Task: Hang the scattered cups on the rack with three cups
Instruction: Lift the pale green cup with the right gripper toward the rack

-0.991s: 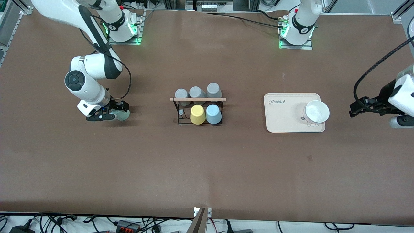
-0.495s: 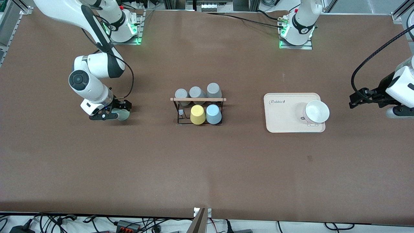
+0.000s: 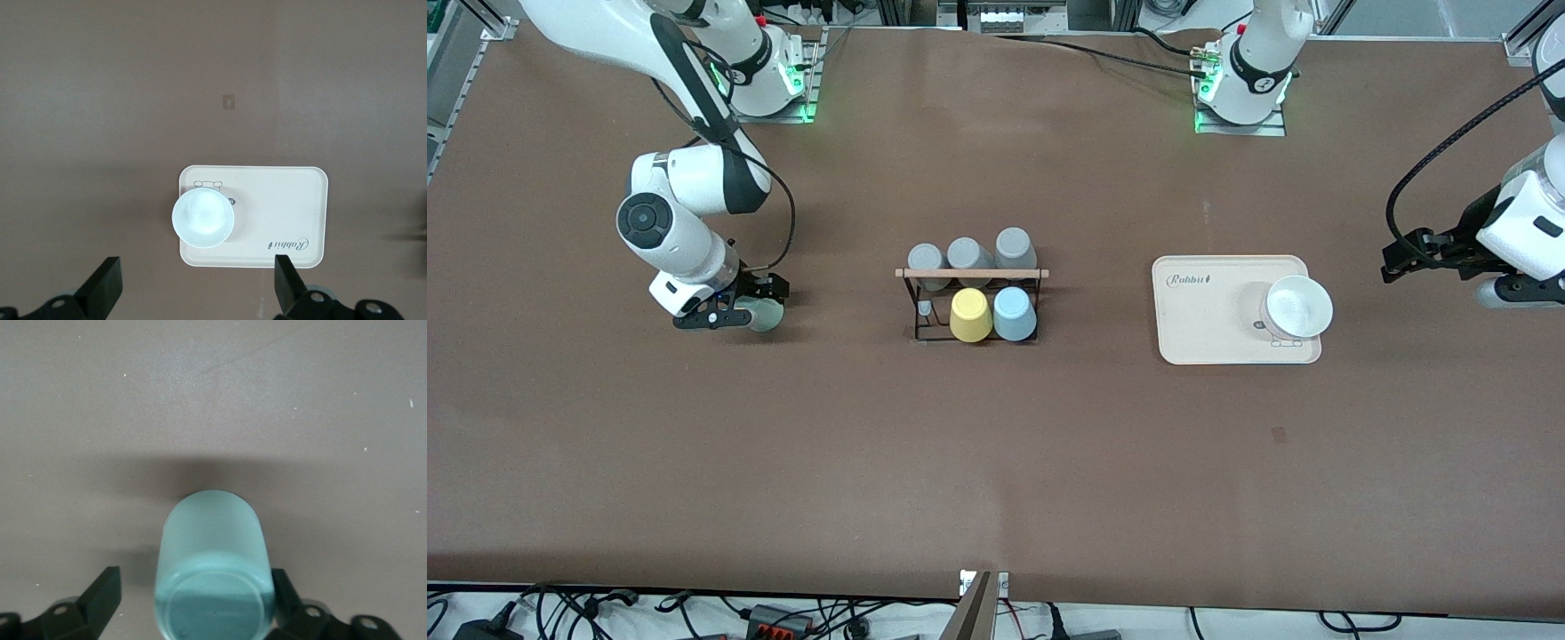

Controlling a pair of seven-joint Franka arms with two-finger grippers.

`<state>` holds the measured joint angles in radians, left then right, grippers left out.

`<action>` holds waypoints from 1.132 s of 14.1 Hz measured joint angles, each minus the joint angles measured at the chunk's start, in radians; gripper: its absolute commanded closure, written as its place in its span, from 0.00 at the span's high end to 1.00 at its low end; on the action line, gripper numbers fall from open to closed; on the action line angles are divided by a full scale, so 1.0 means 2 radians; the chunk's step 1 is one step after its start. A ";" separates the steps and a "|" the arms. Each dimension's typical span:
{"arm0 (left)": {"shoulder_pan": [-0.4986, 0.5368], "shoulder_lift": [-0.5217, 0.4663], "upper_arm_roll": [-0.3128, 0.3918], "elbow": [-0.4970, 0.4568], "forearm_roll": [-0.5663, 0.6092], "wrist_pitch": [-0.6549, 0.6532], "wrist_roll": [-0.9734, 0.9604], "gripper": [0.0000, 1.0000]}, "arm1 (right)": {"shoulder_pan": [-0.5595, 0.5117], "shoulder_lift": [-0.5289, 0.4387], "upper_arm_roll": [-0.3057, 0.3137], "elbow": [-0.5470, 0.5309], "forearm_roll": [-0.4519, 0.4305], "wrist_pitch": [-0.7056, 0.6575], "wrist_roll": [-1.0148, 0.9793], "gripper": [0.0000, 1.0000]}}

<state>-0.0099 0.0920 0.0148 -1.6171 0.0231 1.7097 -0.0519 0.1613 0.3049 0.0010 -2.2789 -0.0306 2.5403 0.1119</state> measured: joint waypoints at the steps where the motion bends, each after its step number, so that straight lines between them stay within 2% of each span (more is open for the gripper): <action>1: 0.000 -0.001 0.000 -0.001 0.000 0.001 -0.002 1.00 | 0.000 0.000 0.000 0.000 0.000 0.000 0.000 0.38; 2: 0.000 -0.003 0.000 -0.001 0.000 0.002 -0.003 1.00 | 0.000 0.000 0.000 0.000 0.000 0.000 0.000 0.22; 5: 0.000 -0.006 0.000 0.002 -0.001 0.005 -0.004 1.00 | 0.000 -0.003 -0.001 0.000 0.000 -0.004 0.001 0.14; 10: 0.000 -0.011 -0.001 0.010 -0.002 0.005 -0.004 1.00 | -0.001 -0.030 -0.003 0.008 0.000 -0.032 0.001 0.14; 13: 0.000 -0.011 -0.001 0.011 -0.002 0.004 -0.004 1.00 | -0.001 -0.073 -0.003 0.053 0.000 -0.125 0.006 0.14; 16: -0.001 -0.011 -0.002 0.011 -0.002 0.004 -0.003 1.00 | 0.009 -0.089 0.000 0.126 0.000 -0.212 0.025 0.14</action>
<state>-0.0115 0.0708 0.0110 -1.5956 0.0191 1.7170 -0.0583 0.1797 0.1273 0.0003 -2.0260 -0.0305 2.1168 0.1614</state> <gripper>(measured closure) 0.000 0.339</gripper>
